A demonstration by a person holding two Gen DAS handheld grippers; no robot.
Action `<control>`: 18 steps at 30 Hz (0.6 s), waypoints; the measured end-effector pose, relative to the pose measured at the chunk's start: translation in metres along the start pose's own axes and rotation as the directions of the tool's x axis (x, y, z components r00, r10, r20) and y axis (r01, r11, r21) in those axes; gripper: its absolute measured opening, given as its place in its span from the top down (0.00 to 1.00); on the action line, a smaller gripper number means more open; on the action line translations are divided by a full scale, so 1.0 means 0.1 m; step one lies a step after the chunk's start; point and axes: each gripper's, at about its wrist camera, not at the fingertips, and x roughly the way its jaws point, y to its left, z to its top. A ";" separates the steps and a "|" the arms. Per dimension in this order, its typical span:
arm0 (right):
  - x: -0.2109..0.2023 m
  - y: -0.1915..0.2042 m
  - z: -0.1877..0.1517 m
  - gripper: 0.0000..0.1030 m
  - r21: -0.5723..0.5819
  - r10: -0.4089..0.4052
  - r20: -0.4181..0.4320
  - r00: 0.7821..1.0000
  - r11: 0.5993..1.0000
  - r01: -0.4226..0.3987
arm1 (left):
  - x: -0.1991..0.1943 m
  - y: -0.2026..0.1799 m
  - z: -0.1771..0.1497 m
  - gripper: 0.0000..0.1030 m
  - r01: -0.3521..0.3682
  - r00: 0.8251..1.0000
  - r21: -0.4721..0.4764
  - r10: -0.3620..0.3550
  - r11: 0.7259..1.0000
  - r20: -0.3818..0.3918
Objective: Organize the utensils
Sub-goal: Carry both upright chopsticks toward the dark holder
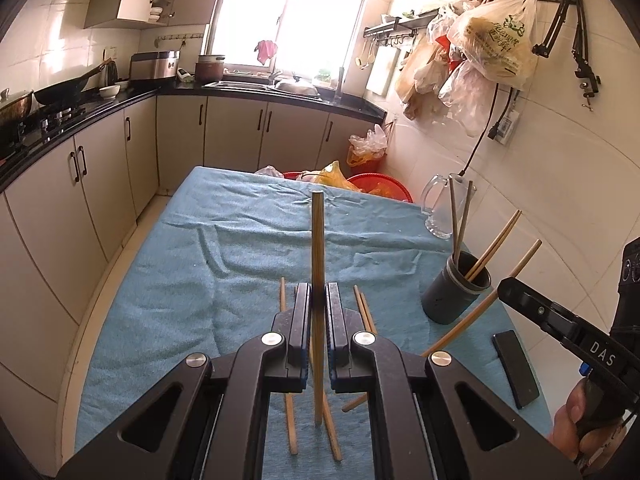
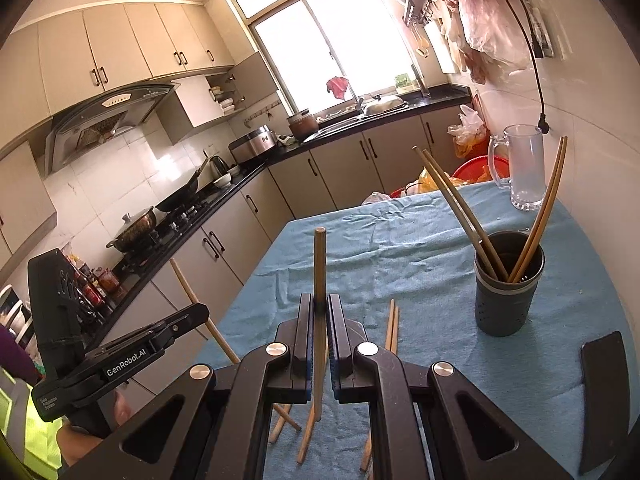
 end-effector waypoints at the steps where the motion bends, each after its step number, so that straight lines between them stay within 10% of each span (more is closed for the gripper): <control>1: -0.01 -0.01 0.00 0.94 0.004 0.000 0.002 1.000 1.000 0.000 | 0.00 -0.01 0.01 0.94 0.000 1.000 0.002 0.000 1.000 0.000; 18: -0.27 -0.27 0.09 0.94 0.060 -0.016 0.056 0.998 0.998 0.013 | -0.05 -0.23 0.09 0.94 0.016 1.000 0.040 -0.016 0.999 0.010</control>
